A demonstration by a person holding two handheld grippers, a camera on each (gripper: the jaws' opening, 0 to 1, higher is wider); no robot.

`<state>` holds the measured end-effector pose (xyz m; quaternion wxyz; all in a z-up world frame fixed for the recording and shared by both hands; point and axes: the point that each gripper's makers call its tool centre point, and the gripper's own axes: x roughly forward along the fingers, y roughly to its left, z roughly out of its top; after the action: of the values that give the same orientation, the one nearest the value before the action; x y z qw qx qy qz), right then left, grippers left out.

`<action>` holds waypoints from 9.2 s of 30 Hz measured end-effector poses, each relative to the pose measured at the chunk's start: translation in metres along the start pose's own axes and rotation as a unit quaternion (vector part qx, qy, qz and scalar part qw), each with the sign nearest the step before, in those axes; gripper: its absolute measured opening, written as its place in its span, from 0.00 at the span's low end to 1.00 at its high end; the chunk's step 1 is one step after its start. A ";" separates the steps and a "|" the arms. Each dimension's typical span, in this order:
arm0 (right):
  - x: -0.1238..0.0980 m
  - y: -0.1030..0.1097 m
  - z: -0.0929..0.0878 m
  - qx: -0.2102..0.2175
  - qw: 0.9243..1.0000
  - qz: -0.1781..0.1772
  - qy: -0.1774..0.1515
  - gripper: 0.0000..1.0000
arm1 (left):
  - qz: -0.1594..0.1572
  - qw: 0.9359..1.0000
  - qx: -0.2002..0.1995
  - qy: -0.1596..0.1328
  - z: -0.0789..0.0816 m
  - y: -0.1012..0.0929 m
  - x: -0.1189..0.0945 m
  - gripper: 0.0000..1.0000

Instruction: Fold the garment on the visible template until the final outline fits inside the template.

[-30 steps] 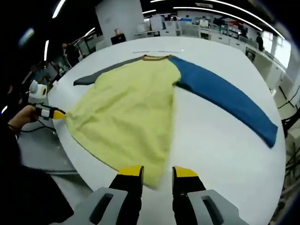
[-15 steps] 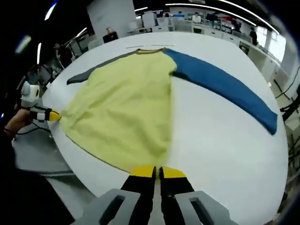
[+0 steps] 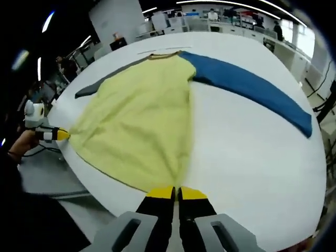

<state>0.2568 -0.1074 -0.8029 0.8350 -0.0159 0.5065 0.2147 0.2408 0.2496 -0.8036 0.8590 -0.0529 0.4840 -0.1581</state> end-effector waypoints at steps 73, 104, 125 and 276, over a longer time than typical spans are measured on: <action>-0.042 -0.194 0.070 0.115 0.976 -0.125 -0.133 0.65 | -0.085 0.954 0.172 -0.229 0.095 -0.034 -0.038 0.99; -0.026 -0.273 0.067 0.159 0.963 -0.197 -0.093 0.11 | -0.081 0.957 0.168 -0.221 0.094 -0.032 -0.036 0.98; -0.027 -0.265 0.070 0.143 0.962 -0.210 -0.100 0.00 | -0.074 0.957 0.178 -0.215 0.093 -0.032 -0.040 0.99; 0.085 0.046 0.291 -0.027 0.973 0.084 -0.212 0.00 | -0.080 0.957 0.183 -0.210 0.083 -0.037 -0.039 0.98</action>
<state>0.5173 0.0343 -0.7252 0.9018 0.0501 0.3111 0.2956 0.2844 0.2216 -0.7192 0.9208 0.0346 0.2495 -0.2976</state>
